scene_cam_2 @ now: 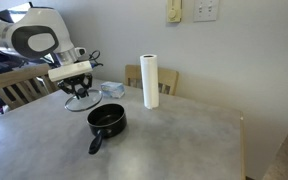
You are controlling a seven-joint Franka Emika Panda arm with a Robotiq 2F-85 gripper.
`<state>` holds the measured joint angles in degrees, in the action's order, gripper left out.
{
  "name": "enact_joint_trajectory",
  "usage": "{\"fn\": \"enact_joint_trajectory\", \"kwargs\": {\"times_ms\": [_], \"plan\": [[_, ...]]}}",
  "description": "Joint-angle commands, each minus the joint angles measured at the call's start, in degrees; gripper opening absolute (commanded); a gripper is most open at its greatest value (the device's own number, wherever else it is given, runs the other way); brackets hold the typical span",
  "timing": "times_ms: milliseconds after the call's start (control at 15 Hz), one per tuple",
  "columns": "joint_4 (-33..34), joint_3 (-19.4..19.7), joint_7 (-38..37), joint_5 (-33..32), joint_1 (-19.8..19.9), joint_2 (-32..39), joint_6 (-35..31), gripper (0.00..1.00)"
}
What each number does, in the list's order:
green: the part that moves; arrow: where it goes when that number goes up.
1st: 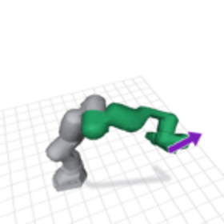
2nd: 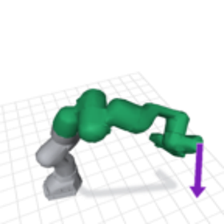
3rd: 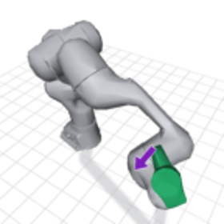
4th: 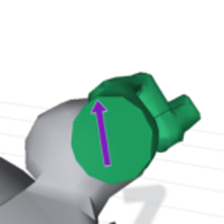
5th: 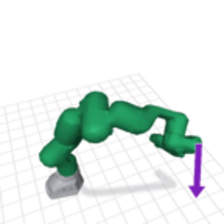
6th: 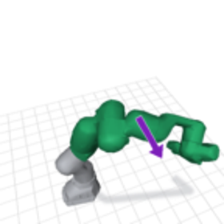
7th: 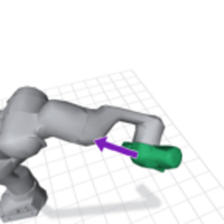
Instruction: Take the lid and put it on the pot
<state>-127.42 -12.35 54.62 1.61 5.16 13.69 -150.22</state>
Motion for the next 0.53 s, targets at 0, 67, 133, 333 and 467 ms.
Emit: {"fn": "enact_joint_trajectory", "kwargs": {"times_ms": [0,67,133,333,467], "plan": [[3.71,2.02,10.74,4.96,3.63,0.45,4.4,0.14],[4.36,3.13,12.43,5.42,4.17,0.44,5.4,0.14],[4.86,4.04,14.03,6.04,4.61,0.36,6.5,0.14],[4.4,6.21,17.42,7.72,5.46,-0.77,8.84,0.14],[3.24,7.04,19.47,9.62,5.88,-1.06,9.29,0.14]]}}
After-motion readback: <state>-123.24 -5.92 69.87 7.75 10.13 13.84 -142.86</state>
